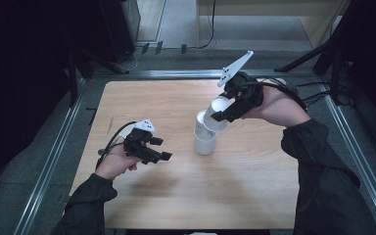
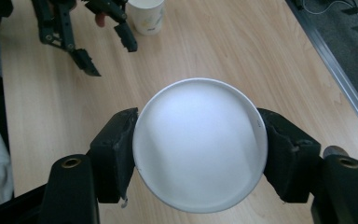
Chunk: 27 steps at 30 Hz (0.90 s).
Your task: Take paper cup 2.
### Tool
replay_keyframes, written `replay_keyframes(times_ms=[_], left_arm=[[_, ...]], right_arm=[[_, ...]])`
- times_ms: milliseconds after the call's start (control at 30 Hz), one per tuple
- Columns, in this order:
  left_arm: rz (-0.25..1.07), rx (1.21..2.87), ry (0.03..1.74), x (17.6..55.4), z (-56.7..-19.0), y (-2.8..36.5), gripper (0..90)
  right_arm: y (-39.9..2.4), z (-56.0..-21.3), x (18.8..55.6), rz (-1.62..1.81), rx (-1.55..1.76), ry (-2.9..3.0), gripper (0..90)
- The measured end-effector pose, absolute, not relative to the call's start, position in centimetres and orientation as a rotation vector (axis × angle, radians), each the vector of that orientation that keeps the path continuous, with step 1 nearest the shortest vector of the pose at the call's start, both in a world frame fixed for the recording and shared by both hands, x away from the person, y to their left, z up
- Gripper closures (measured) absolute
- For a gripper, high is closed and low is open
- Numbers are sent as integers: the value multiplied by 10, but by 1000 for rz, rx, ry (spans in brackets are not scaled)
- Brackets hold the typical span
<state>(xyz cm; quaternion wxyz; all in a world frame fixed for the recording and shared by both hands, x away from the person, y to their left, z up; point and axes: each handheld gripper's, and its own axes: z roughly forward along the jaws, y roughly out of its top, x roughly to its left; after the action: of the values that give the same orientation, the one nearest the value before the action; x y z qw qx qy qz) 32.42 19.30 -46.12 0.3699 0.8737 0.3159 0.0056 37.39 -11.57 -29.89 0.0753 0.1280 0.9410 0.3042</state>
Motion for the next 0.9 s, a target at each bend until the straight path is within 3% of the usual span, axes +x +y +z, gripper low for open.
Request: replay_keyframes(times_ms=[100,300,400,900], left_arm=[[10,2253,823,325,-461,193,260],[-23,2240,775,324,-460,195,119],[-27,2235,760,323,-459,196,97],[6,2216,757,322,-459,194,127]], right_arm=[[-118,-301,367,900,377,2827,338],[-119,-313,353,901,341,2844,337],[-122,-317,349,922,343,2836,337],[-138,-327,335,947,347,2847,343]])
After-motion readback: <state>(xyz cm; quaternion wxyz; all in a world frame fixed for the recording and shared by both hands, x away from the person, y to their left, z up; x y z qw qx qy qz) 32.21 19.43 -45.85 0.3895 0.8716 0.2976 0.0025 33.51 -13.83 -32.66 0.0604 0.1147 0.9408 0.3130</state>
